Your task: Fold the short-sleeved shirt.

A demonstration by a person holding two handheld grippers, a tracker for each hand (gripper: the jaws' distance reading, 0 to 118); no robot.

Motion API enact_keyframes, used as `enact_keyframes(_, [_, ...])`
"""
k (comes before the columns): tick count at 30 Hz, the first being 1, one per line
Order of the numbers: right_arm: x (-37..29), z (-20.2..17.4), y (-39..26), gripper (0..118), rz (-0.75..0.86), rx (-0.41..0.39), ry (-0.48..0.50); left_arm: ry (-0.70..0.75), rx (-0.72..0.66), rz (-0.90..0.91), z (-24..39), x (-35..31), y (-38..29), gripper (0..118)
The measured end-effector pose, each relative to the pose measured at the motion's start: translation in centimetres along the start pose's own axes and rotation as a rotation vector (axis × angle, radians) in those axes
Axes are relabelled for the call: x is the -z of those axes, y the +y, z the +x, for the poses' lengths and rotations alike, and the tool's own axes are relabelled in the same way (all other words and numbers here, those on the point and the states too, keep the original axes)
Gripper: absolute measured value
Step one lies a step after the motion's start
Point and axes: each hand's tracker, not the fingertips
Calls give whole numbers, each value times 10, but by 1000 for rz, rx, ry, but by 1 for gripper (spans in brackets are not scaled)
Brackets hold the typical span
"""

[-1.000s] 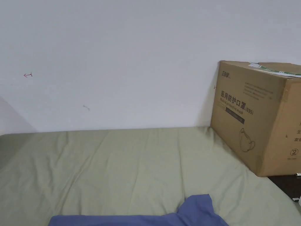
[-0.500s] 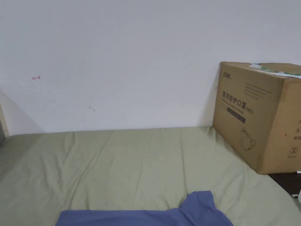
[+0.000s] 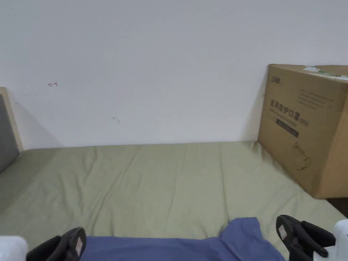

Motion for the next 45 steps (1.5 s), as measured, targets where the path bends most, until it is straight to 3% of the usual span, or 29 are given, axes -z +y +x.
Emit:
enact_keyframes(2, [5,2,-1,0,-14,15,24,-7,28,-42,-13,28,14,0])
enact_keyframes(6, [26,11,-12,0,-77,69,26,-9,-19,-388,-80,149,27,0])
enact_keyframes(9, [48,18,-27,0,-140,84,25,33,-69,-614,-136,246,1,0])
enact_keyframes(10, [56,20,-32,0,-167,86,23,95,-60,-657,-147,270,-12,0])
enact_keyframes(15, [92,28,-57,0,-278,122,20,137,-33,-797,-195,355,-70,0])
enact_keyframes(16, [98,30,-61,0,-297,133,19,135,-54,-840,-203,366,-79,23])
enact_keyframes(18, [109,32,-68,0,-327,156,20,111,-100,-922,-215,385,-102,107])
enact_keyframes(19, [114,34,-71,0,-338,167,25,112,-99,-935,-218,391,-111,115])
enact_keyframes(21, [122,35,-77,0,-353,175,32,190,-40,-947,-223,399,-126,114])
enact_keyframes(24, [132,33,-85,0,-376,160,34,149,-40,-1013,-235,401,-148,118])
enact_keyframes(31, [133,28,-97,0,-412,180,60,185,-41,-946,-226,401,-151,117])
enact_keyframes(32, [132,27,-98,0,-416,181,57,215,-2,-944,-218,402,-149,111])
enact_keyframes(33, [131,26,-98,0,-420,184,54,241,45,-920,-209,397,-145,97])
enact_keyframes(35, [128,28,-98,0,-423,195,52,184,149,-840,-187,380,-138,27])
enact_keyframes(36, [127,29,-97,0,-422,202,54,166,184,-809,-176,368,-136,1])
enact_keyframes(38, [125,35,-92,0,-413,218,64,125,236,-829,-160,359,-127,0])
enact_keyframes(41, [147,63,-65,0,-369,337,191,42,137,-754,-157,345,-102,0])
enact_keyframes(43, [180,90,-37,0,-345,319,146,129,158,-656,-153,332,-81,0])
enact_keyframes(45, [224,117,-18,0,-383,299,69,66,77,-634,-160,328,-64,0])
